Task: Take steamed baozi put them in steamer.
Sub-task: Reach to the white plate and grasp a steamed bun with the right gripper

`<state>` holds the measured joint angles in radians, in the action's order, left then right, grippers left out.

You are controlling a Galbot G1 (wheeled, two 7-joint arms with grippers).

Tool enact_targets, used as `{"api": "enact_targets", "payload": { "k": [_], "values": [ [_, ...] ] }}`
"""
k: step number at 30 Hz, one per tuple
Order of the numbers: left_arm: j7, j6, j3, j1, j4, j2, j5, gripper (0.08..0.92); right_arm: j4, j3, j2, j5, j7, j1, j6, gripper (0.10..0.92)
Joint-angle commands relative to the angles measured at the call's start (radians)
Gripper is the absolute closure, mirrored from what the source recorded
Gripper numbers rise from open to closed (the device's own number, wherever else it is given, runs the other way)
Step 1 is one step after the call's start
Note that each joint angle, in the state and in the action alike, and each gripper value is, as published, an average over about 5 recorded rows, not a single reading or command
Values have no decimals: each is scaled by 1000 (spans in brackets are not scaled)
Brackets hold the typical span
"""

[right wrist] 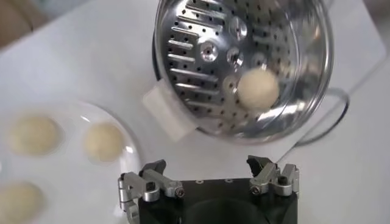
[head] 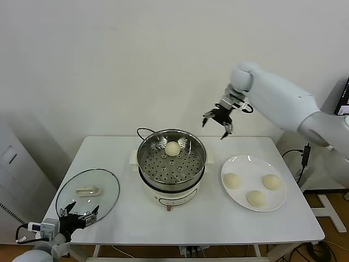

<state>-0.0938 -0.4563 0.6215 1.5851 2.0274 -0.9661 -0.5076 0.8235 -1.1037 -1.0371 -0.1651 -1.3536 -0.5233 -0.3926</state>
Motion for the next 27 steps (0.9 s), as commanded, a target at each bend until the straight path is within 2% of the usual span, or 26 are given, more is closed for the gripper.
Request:
{"api": "enact_targets", "payload": {
  "k": [1,14,27],
  "values": [
    [0,-1,0,0,1,-2,-2,177,68,-117,139,-138,17,35,272,203],
    [0,-1,0,-2,2,0,-2,177,31,44,136,-22,110,272,284,203],
    [0,2,-1,3,2,-1,-3,177,-50,152,102,74,129,386,268,203]
  ]
}}
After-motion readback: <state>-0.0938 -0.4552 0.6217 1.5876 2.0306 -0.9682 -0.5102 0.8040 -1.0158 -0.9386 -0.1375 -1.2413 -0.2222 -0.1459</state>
